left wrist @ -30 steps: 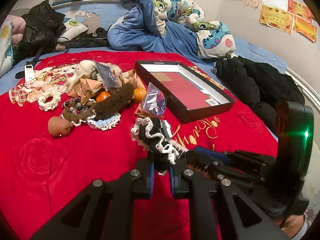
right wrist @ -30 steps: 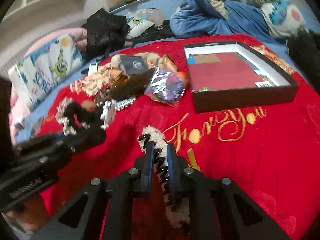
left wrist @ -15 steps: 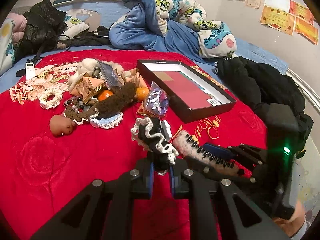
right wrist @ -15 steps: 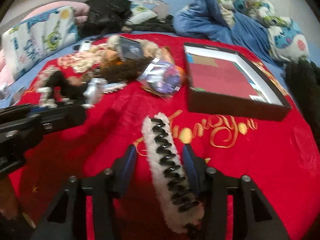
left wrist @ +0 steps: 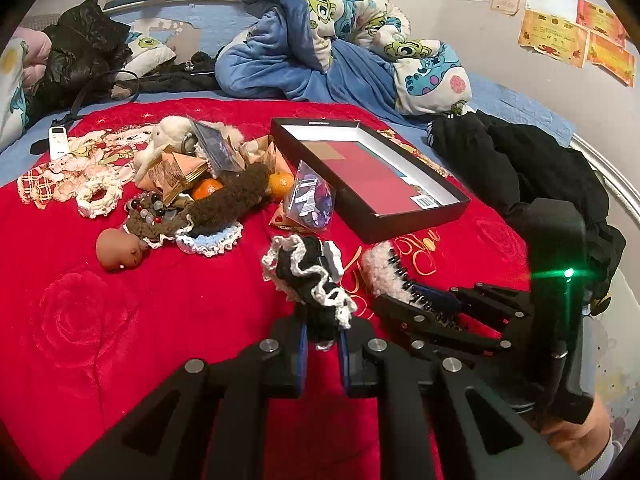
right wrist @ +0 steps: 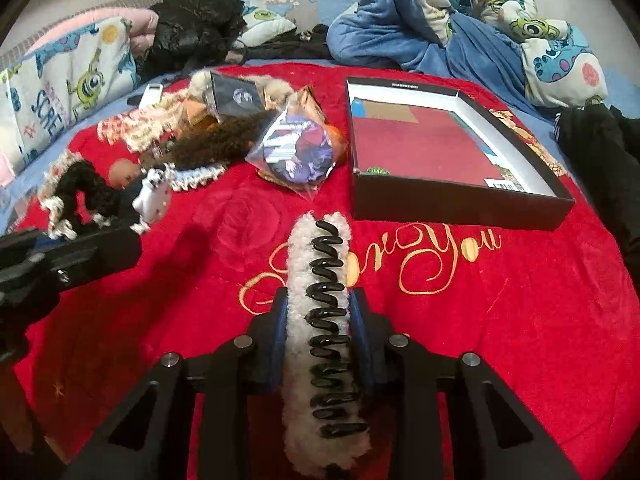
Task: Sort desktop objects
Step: 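Carry scrunchie in left gripper and clip in right gripper over the black box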
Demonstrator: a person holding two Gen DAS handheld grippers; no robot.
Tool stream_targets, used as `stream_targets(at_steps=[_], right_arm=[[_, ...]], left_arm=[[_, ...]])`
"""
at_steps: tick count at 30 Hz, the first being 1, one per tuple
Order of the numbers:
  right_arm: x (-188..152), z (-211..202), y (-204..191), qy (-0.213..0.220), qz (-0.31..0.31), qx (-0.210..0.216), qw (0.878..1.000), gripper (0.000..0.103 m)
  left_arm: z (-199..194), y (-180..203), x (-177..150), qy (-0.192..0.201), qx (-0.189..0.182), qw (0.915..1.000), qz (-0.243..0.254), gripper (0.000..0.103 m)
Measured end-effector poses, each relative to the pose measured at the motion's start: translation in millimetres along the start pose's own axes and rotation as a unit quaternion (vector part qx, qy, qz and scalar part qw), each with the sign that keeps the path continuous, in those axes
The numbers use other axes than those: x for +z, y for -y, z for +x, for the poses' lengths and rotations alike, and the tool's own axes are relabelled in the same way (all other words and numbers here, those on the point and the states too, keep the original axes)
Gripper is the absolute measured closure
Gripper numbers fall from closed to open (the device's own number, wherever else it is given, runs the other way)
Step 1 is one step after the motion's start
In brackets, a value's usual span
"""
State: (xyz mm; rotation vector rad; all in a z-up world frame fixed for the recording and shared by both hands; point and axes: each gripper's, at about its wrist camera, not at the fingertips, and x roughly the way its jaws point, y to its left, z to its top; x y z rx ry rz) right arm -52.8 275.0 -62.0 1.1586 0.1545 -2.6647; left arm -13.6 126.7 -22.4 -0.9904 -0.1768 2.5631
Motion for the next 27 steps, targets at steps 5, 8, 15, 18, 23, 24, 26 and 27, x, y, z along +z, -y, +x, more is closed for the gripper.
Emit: stream_targets(at_steps=[5, 8, 15, 18, 23, 24, 26, 27], right_arm=[[6, -10, 0, 0.014, 0.014, 0.018, 1.000, 0.076], [10, -17, -3, 0.026, 0.016, 0.028, 0.999, 0.076], [12, -28, 12, 0.040, 0.033, 0.022, 0.998, 0.076], [8, -34, 25, 0.044, 0.047, 0.013, 0.998, 0.076], [3, -45, 40, 0.051, 0.062, 0.010, 0.997, 0.076], [2, -47, 43, 0.053, 0.065, 0.010, 0.996, 0.076], [1, -52, 48, 0.057, 0.072, 0.010, 0.996, 0.075], [1, -53, 50, 0.059, 0.075, 0.011, 0.995, 0.075]], left_arm=[[-2, 0, 1, 0.005, 0.002, 1.0000, -0.001, 0.091], [-3, 2, 2, 0.007, 0.003, 1.0000, 0.001, 0.091], [-3, 10, -1, 0.006, 0.005, 0.9999, 0.009, 0.091], [-2, 18, -3, 0.005, 0.003, 0.9998, 0.018, 0.091], [2, 31, -6, 0.002, -0.004, 0.9997, 0.026, 0.091], [3, 34, -6, 0.000, -0.005, 0.9996, 0.028, 0.091], [6, 39, -8, -0.002, -0.006, 0.9995, 0.032, 0.091], [6, 40, -9, -0.004, -0.007, 0.9994, 0.032, 0.091]])
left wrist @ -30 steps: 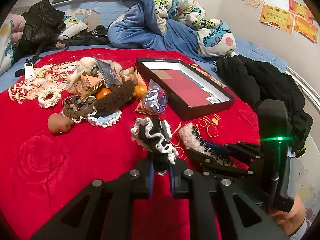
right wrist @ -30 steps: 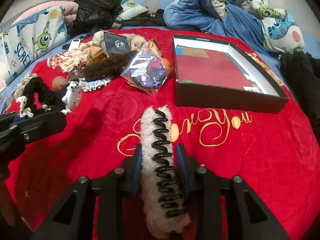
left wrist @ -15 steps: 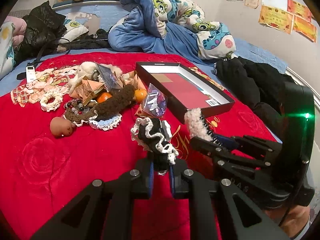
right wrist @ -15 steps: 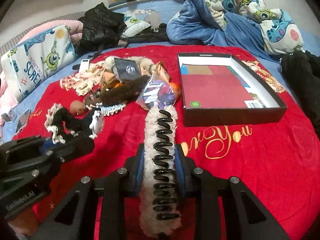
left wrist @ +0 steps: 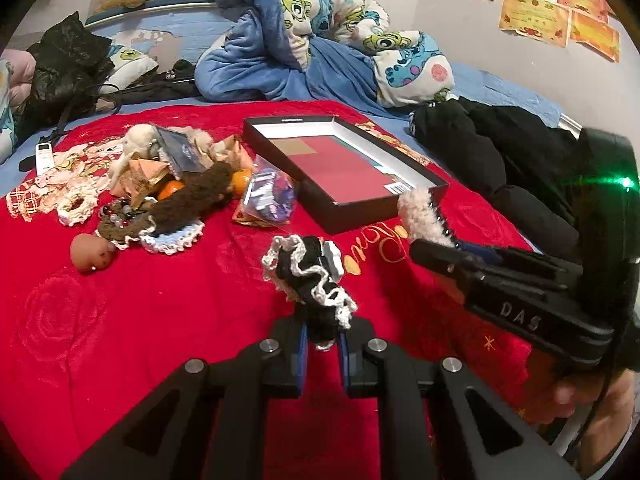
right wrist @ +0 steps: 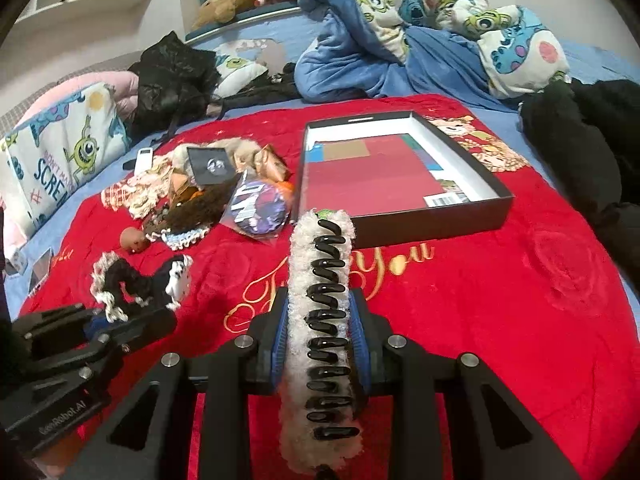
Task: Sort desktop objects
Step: 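Carry scrunchie in left gripper and clip in right gripper over the black box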
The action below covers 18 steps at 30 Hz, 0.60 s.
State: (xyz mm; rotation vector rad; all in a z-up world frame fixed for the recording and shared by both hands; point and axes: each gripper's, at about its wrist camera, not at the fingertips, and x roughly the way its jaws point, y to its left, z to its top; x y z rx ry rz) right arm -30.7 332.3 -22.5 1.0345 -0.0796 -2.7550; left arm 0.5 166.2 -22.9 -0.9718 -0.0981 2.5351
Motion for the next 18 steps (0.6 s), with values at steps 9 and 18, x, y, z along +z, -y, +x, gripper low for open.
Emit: stream_targets(at_steps=[9, 18], right_arm=[[17, -12, 15, 0.030, 0.032, 0.020, 0.999, 0.075], [53, -8, 36, 0.058, 0.062, 0.021, 0.996, 0.075]], left_arm=[[3, 22, 15, 0.007, -0.007, 0.9999, 0.013, 0.091], [28, 35, 58, 0.006, -0.009, 0.9998, 0.018, 0.091]])
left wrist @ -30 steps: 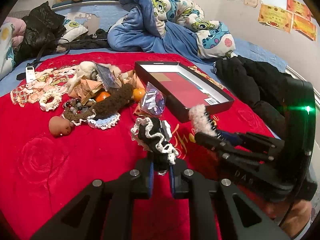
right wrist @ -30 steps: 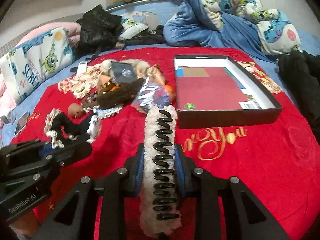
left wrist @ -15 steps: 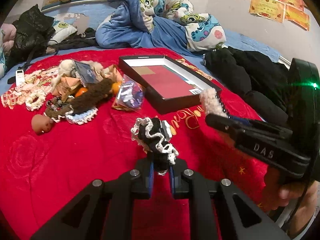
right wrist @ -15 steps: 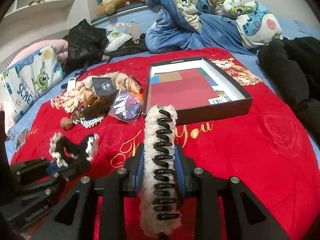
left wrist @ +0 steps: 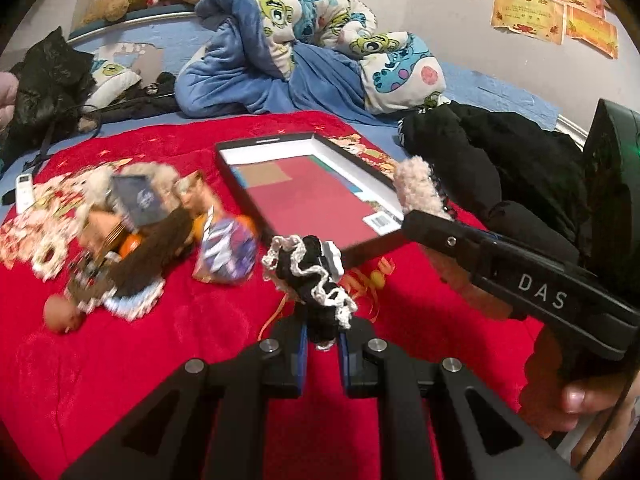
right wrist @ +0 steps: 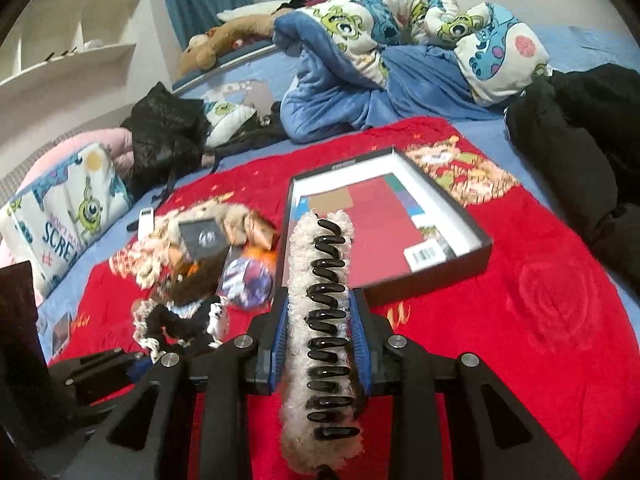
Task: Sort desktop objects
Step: 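Carry scrunchie in left gripper and clip in right gripper over the black box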
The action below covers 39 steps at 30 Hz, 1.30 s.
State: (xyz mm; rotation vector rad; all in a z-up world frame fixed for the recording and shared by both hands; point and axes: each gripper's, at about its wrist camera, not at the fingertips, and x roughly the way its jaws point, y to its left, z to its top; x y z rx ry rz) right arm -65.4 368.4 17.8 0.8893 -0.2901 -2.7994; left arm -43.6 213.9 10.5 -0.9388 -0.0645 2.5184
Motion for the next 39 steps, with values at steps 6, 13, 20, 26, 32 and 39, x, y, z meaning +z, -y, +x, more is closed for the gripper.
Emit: stream_targets(at_steps=[6, 13, 20, 26, 32, 39], right_arm=[[31, 25, 15, 0.015, 0.020, 0.006, 1.000, 0.075], [48, 83, 43, 0.023, 0.096, 0.021, 0.995, 0.075], [48, 118, 58, -0.015, 0.066, -0.035, 0.997, 0.075], [44, 125, 73, -0.053, 0.066, -0.063, 0.994, 0.075], [40, 134, 68, -0.079, 0.034, -0.085, 0.993, 0.075], [41, 155, 68, -0.085, 0.009, -0.095, 0.992, 0.075]], left_arm=[[36, 6, 36, 0.003, -0.002, 1.0000, 0.003, 0.091], [96, -1, 68, -0.018, -0.004, 0.9998, -0.012, 0.091], [139, 2, 75, -0.029, -0.016, 0.9994, -0.007, 0.091], [161, 12, 71, -0.022, 0.010, 0.9994, 0.025, 0.091], [173, 10, 65, -0.036, 0.019, 0.9985, 0.037, 0.091], [177, 8, 66, -0.040, 0.017, 0.9979, 0.049, 0.091]])
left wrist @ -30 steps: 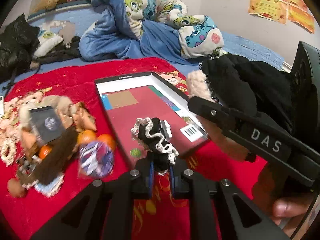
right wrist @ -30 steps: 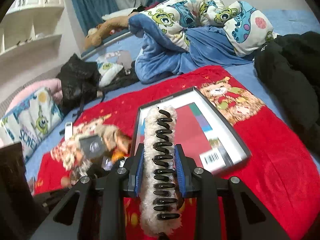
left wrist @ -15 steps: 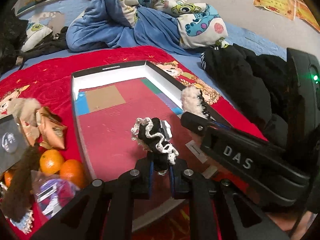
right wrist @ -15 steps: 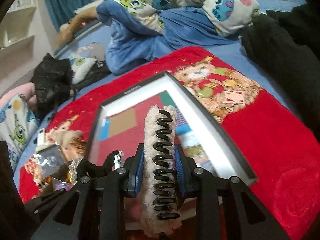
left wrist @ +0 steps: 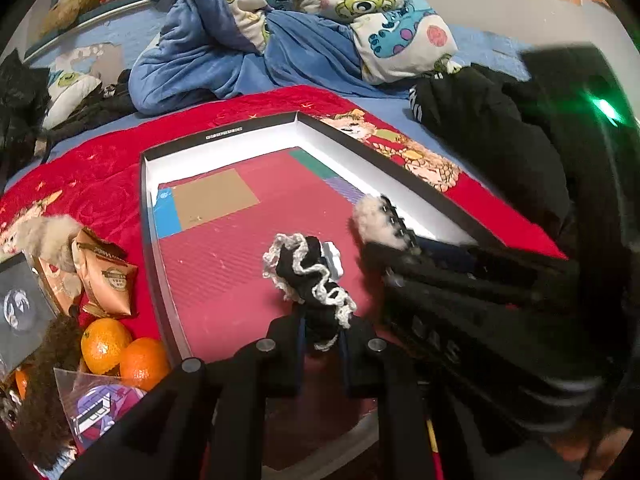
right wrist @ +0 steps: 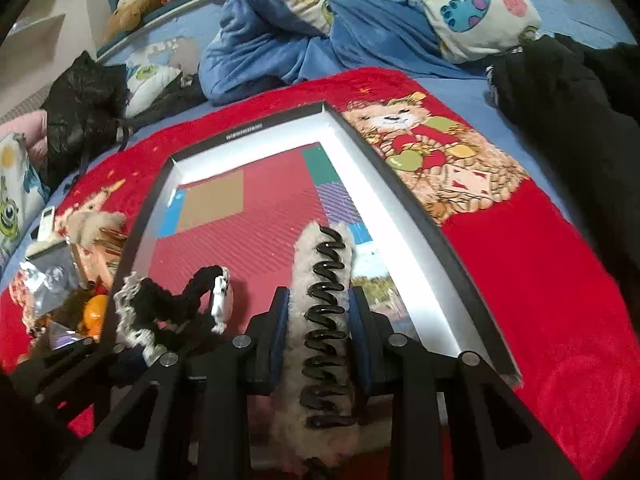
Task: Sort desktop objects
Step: 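Open left gripper to drop scrunchie into box while right gripper releases clip inside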
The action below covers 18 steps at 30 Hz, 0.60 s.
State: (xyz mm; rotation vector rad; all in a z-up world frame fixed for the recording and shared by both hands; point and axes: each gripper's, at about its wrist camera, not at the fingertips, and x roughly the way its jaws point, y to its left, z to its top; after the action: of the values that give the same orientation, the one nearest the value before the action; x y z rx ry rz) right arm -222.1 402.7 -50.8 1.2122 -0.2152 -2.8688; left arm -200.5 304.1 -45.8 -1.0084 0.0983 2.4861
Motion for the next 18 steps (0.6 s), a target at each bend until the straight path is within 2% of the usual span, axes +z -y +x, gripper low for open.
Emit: stream_targets(at_steps=[3, 9, 11, 12, 13, 14, 18], right_arm=[[2, -1, 8, 0.002, 0.025, 0.022, 0.999, 0.076], [-2, -5, 0, 0.011, 0.006, 0.016, 1.000, 0.072], [-1, -6, 1, 0.015, 0.013, 0.018, 1.000, 0.070], [0, -8, 1, 0.016, 0.015, 0.023, 1.000, 0.066], [0, -9, 0, 0.017, 0.013, 0.028, 0.999, 0.061], [0, -11, -1, 0.020, 0.010, 0.027, 0.999, 0.052], [2, -20, -5, 0.028, 0.003, 0.015, 0.999, 0.036]], left_arm=[[1, 3, 0, -0.001, 0.005, 1.0000, 0.007, 0.087], [1, 5, -2, 0.002, 0.010, 0.9999, 0.012, 0.077], [-2, 6, -2, 0.012, 0.007, 0.9998, 0.015, 0.064], [-5, 7, -2, 0.017, 0.011, 0.9997, 0.017, 0.056], [-7, 6, -2, 0.023, 0.022, 0.9994, 0.014, 0.029], [-8, 3, -2, 0.028, 0.024, 0.9993, 0.007, 0.016], [-16, -5, -2, 0.040, 0.015, 0.9989, -0.016, 0.014]])
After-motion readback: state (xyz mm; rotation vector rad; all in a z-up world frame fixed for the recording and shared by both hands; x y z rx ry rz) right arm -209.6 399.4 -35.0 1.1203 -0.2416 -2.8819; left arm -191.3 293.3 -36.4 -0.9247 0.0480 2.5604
